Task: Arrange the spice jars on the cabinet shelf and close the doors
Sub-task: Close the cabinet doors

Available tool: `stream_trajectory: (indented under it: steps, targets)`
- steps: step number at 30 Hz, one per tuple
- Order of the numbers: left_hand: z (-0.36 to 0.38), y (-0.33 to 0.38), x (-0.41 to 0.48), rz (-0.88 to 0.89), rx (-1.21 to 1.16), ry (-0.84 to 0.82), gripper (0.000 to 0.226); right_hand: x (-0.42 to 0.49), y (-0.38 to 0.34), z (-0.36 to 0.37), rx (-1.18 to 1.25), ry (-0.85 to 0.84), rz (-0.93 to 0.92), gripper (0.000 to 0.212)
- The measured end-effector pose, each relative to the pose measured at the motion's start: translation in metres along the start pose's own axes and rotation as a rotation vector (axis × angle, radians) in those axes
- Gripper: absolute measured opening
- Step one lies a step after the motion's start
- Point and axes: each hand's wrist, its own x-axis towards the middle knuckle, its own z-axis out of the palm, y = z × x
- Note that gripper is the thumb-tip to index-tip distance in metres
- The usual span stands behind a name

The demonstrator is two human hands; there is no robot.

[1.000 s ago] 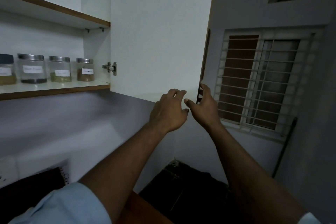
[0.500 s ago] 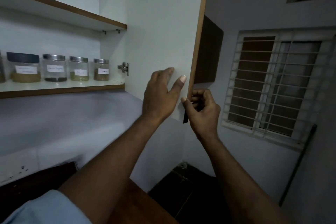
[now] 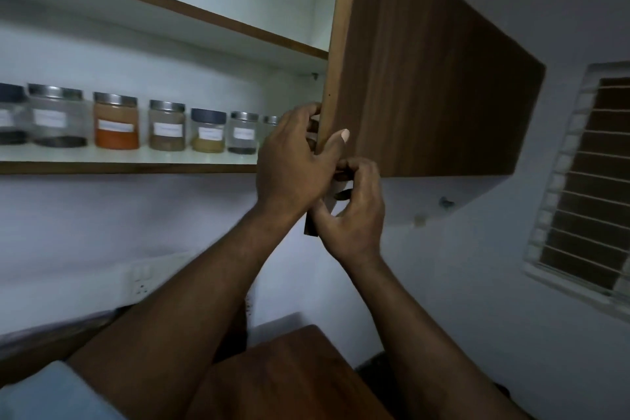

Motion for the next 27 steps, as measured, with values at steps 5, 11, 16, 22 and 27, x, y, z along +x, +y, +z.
stream_trajectory:
  steps: [5,11,16,22,27]
  targets:
    - [-0.039,-0.034,0.002,0.002,0.176,0.092,0.05,0.001,-0.016,0.053,0.0,-0.047,0.07,0.066]
    - [-0.061,-0.075,0.007,0.032,0.492,0.096,0.071,0.008,-0.015,0.107,0.032,-0.177,0.044,0.074]
    - [-0.068,-0.127,0.024,-0.031,0.844,-0.12,0.086,0.017,0.024,0.144,-0.073,-0.347,0.047,0.081]
    - [-0.062,-0.177,0.037,-0.1,1.26,-0.202,0.102,0.024,0.071,0.18,-0.132,-0.432,-0.042,0.076]
    - [-0.062,-0.194,0.036,-0.043,1.295,-0.175,0.102,0.018,0.087,0.201,-0.075,-0.27,-0.052,0.06]
